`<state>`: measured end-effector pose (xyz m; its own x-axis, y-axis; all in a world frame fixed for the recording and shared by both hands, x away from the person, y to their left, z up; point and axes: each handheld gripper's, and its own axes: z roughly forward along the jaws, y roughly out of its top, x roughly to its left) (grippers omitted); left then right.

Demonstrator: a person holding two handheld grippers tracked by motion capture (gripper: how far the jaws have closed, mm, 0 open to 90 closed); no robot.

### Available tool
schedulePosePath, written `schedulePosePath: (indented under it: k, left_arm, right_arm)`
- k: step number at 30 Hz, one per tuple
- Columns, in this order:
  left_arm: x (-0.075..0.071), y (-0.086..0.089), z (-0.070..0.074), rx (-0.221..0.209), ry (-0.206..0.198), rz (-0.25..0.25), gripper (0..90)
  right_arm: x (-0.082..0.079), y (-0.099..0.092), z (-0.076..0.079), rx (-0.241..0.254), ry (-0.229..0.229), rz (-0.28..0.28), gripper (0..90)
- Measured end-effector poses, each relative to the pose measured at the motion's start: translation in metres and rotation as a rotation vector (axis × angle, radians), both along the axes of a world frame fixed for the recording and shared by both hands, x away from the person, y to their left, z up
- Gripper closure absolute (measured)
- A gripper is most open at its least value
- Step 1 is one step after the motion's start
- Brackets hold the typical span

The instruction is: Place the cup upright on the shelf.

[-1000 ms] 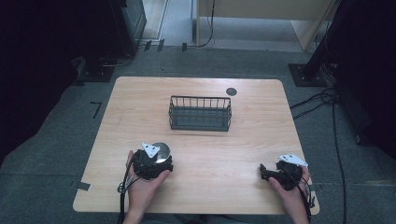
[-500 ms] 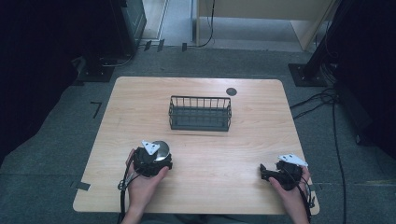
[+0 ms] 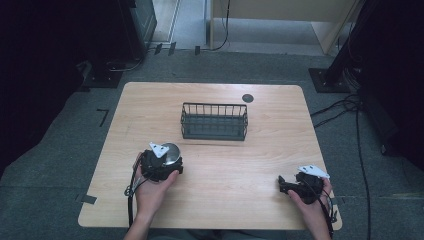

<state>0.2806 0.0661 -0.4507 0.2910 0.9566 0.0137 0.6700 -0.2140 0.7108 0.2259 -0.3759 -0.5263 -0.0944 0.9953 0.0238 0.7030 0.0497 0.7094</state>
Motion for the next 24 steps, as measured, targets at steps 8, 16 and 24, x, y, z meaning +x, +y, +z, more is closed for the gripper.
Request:
schedulePosePath:
  k: [8, 16, 24]
  left_arm:
    - [0.01, 0.0, 0.013, -0.012, -0.013, -0.005, 19.2]
    - [0.024, 0.0, 0.026, -0.013, -0.029, 0.0, 19.1]
    - [0.036, -0.004, 0.037, -0.007, -0.043, -0.009, 19.1]
  right_arm:
    - [0.0, 0.0, 0.0, -0.001, -0.001, 0.001, 0.0]
    - [0.0, 0.0, 0.0, -0.001, 0.0, 0.001, 0.0]
    - [0.0, 0.0, 0.0, 0.001, 0.0, -0.001, 0.0]
